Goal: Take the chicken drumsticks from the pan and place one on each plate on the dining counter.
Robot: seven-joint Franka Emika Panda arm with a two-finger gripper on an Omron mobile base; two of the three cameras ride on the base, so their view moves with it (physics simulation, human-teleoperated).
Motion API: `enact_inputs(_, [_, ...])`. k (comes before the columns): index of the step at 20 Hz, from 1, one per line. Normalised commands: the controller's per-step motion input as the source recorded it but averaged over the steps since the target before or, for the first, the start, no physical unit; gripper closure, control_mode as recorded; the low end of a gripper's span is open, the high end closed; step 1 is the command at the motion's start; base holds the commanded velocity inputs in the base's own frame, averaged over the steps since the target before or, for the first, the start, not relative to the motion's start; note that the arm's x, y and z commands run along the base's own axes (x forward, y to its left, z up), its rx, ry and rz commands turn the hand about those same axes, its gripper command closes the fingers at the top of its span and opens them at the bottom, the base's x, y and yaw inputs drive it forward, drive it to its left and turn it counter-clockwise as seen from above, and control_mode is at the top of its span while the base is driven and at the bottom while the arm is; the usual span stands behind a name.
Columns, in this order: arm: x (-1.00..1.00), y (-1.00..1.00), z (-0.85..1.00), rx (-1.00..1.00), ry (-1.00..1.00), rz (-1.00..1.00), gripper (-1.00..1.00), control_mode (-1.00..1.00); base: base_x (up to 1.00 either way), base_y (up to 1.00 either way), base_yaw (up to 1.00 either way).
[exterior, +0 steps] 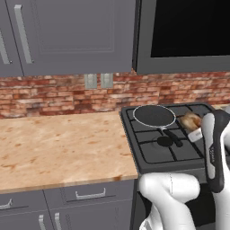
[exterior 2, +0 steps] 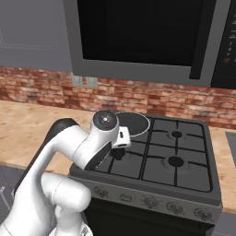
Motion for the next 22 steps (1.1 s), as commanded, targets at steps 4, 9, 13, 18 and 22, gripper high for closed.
enact_inputs(4, [-0.45, 0.23, 0.06, 0.00, 0.00, 0.00, 1.00, -1.00, 0.00, 0.00, 0.00])
enact_inputs(9, [-0.30, 0.16, 0.00, 0.00, 0.01, 0.00, 1.00, -1.00, 0.00, 0.00, 0.00])
enact_inputs(13, [-0.02, 0.04, 0.00, -0.04, 0.02, 0.00, 1.00, -1.00, 0.00, 0.00, 0.00])
enact_inputs(18, [0.00, 0.00, 0.00, 0.00, 0.00, 0.00, 1.00, -1.00, 0.00, 0.00, 0.00])
enact_inputs(22, [0.00, 0.00, 0.00, 0.00, 0.00, 0.00, 1.00, -1.00, 0.00, 0.00, 0.00])
